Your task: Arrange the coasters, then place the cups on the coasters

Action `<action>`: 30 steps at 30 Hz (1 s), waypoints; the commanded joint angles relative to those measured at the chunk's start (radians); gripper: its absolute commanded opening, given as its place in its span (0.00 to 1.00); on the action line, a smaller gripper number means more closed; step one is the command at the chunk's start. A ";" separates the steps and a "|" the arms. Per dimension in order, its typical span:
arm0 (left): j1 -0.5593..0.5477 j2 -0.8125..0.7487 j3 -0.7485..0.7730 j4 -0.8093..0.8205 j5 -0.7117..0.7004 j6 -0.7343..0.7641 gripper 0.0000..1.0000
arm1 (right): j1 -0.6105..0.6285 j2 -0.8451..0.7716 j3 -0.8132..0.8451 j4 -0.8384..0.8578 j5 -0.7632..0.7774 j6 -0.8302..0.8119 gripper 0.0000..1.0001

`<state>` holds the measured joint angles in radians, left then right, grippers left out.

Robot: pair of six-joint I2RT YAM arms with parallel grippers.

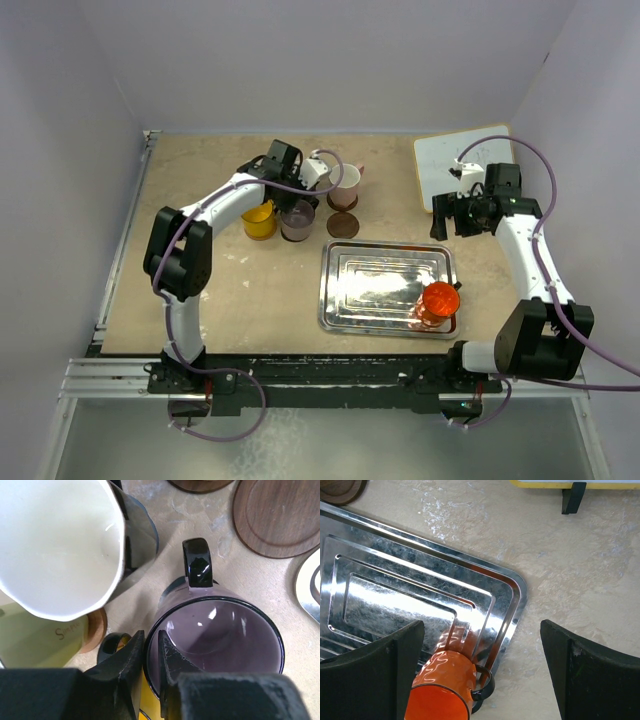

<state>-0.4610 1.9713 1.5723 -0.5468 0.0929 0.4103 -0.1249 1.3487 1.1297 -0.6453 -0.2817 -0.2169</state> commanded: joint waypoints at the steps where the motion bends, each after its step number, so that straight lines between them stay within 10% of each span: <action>1: 0.010 -0.007 0.002 0.059 0.006 -0.004 0.16 | -0.004 -0.020 0.013 0.005 -0.024 0.000 1.00; 19: 0.001 -0.137 0.020 0.048 0.095 -0.001 0.42 | -0.003 -0.029 0.014 0.004 -0.028 0.001 1.00; 30: -0.211 -0.248 -0.001 0.055 0.047 -0.033 0.60 | -0.004 -0.038 0.022 0.005 -0.004 0.024 1.00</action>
<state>-0.5835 1.7737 1.5723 -0.5217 0.1375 0.4046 -0.1249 1.3479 1.1297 -0.6453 -0.2813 -0.2111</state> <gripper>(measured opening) 0.567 0.998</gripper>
